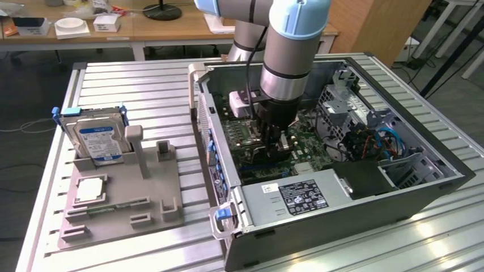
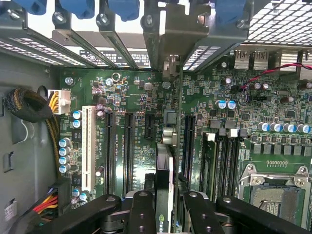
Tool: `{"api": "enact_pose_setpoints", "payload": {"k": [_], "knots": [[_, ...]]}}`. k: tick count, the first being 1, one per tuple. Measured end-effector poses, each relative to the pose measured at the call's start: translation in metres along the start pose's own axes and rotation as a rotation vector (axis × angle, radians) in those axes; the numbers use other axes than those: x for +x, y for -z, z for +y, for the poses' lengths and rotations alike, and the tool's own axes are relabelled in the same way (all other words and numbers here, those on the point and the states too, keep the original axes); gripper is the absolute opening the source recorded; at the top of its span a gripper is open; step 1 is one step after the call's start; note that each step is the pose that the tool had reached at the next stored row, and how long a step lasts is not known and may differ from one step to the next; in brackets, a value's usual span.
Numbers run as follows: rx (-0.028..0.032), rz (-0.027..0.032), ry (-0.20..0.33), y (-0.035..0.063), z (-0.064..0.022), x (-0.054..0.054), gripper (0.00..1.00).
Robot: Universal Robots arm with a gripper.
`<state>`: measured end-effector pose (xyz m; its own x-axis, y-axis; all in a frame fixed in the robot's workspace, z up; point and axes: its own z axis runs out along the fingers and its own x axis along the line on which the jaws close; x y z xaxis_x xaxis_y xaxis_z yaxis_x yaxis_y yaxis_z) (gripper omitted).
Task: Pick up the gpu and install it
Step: 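Insert the gpu into the slot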
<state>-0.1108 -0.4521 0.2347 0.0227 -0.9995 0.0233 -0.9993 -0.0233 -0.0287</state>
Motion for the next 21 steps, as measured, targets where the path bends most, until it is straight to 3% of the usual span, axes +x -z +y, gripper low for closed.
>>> {"api": "enact_pose_setpoints", "payload": {"k": [14,17,21], "knots": [[0.0001,-0.0004,0.0,-0.0002,0.0001,-0.0001,0.28],[0.0001,-0.0001,0.0,-0.0001,0.0,-0.0001,0.4],[0.0,-0.0001,0.0,0.0,0.0,0.0,0.42]]}}
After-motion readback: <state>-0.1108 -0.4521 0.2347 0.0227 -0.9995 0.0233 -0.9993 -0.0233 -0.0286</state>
